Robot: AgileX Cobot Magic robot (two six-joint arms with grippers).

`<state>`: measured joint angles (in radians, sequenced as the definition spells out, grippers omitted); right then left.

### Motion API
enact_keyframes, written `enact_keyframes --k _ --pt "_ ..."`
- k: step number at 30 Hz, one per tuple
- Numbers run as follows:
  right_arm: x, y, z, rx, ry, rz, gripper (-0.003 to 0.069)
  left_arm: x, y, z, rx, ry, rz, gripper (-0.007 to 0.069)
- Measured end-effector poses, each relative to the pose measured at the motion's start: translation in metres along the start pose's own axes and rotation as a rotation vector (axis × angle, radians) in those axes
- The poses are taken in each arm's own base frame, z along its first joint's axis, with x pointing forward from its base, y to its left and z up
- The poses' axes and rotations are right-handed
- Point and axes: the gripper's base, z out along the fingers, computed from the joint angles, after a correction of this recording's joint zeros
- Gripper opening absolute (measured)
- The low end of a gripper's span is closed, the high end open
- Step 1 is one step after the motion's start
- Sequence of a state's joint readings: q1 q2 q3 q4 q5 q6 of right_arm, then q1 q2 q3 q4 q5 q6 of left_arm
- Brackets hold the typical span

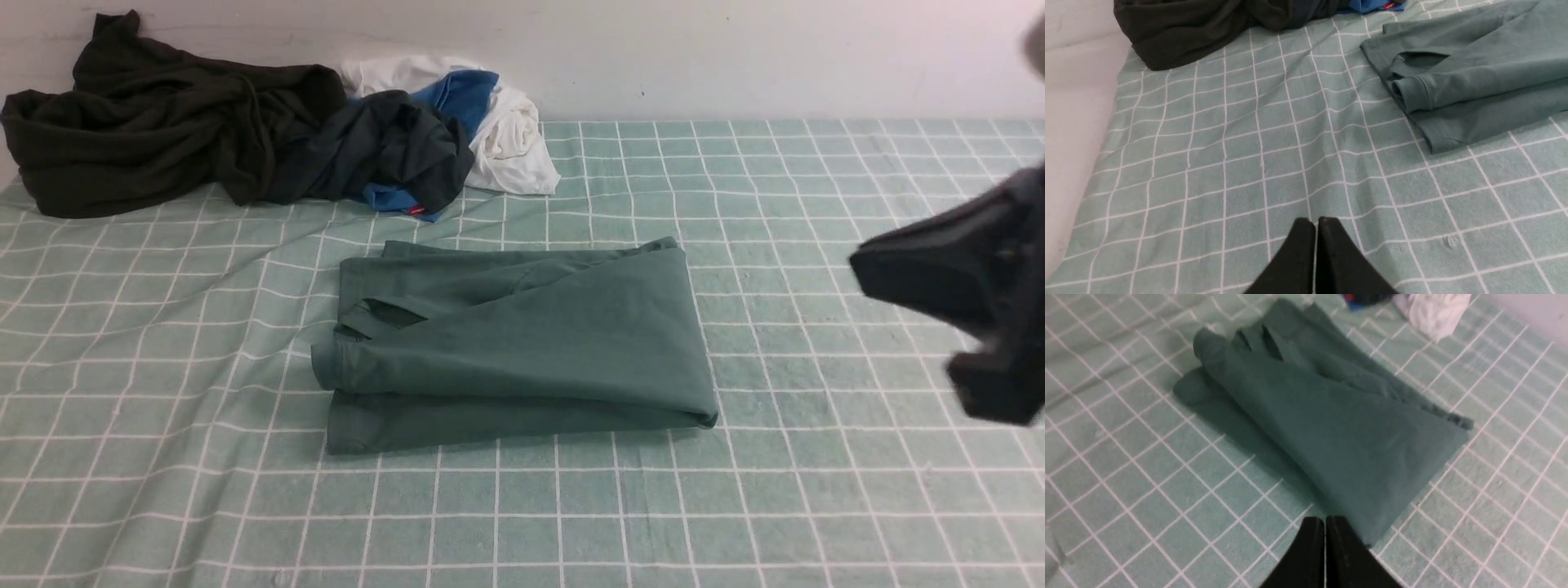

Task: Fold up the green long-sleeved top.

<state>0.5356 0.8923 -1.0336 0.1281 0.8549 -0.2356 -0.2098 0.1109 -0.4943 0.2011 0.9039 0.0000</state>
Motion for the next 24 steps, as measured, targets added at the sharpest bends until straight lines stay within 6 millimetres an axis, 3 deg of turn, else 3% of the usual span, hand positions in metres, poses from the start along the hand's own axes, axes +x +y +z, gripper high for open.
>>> enact_keyframes --k 6,10,14,24 --pt "0.037 0.010 -0.078 0.073 -0.376 -0.013 0.0003 0.005 0.000 -0.005 -0.003 -0.032 -0.006 -0.0003" --pt "0.062 0.015 -0.102 0.098 -0.516 -0.002 0.0003 0.005 0.000 -0.005 -0.003 -0.031 -0.007 -0.0003" --pt "0.081 0.018 -0.103 0.099 -0.511 0.002 0.0003 0.006 0.000 -0.005 -0.003 -0.031 -0.007 -0.0003" --pt "0.092 0.019 -0.092 0.083 -0.419 0.003 0.0003 0.006 0.000 -0.005 -0.003 -0.030 -0.007 -0.0003"
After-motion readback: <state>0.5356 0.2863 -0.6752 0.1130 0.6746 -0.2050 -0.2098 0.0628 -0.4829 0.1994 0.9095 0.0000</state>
